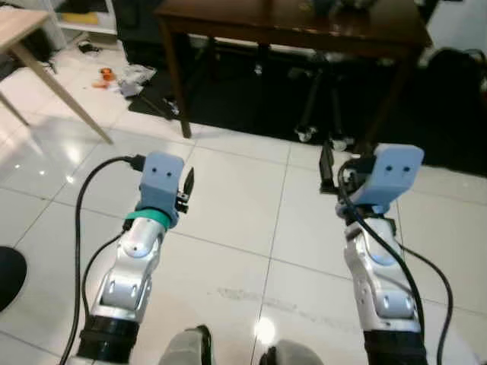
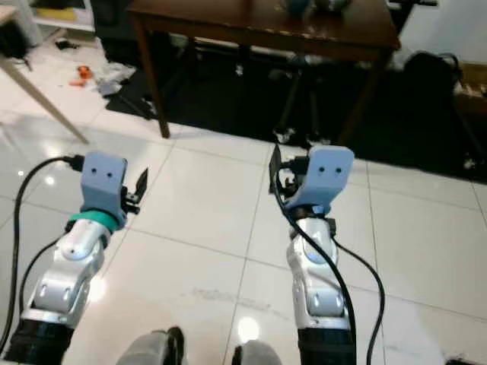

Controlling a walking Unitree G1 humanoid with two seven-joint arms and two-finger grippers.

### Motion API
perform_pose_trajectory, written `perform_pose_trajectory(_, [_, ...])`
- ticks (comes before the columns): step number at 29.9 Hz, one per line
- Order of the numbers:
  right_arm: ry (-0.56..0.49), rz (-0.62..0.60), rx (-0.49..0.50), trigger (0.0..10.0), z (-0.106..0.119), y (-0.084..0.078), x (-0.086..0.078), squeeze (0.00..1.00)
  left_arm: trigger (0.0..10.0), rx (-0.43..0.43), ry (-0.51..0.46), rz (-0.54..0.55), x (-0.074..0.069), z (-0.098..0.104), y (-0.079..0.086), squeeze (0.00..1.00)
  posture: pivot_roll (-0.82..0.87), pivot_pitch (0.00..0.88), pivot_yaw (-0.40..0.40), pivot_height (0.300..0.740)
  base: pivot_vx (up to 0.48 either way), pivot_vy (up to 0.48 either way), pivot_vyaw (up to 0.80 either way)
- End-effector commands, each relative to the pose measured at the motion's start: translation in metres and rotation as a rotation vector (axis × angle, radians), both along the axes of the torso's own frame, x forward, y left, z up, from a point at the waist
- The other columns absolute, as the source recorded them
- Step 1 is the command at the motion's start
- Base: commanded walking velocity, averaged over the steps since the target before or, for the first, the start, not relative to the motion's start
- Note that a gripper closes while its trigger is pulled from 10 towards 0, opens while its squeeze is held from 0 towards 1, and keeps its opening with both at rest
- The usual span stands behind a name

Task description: Setting the table

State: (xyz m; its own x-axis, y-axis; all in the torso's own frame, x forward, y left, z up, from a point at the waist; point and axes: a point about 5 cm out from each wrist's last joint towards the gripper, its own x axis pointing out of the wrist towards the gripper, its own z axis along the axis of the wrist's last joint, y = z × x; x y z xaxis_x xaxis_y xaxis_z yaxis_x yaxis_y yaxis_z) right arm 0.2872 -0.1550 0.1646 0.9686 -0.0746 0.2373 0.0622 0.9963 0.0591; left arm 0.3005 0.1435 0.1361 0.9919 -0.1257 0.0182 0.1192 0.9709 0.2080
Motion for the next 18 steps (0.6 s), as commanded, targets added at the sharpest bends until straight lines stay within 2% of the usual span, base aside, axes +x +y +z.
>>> perform_pose_trajectory(1, [0.011, 0.005, -0.008, 10.0, -0.0011, 0.0006, -0.0002, 0.0, 10.0, 0.006, 0.026, 0.002, -0.0005, -0.0048, -0.0002, 0.0, -0.03, 0.015, 0.04, 0.74, 0.0, 0.0, 0.8])
perform_pose_trajectory(18, [0.017, 0.015, -0.017, 10.0, -0.0025, 0.002, -0.0015, 0.0, 10.0, 0.01, 0.03, 0.009, -0.0007, -0.0055, 0.0001, 0.0, -0.03, 0.018, 0.042, 0.74, 0.0, 0.0, 0.8])
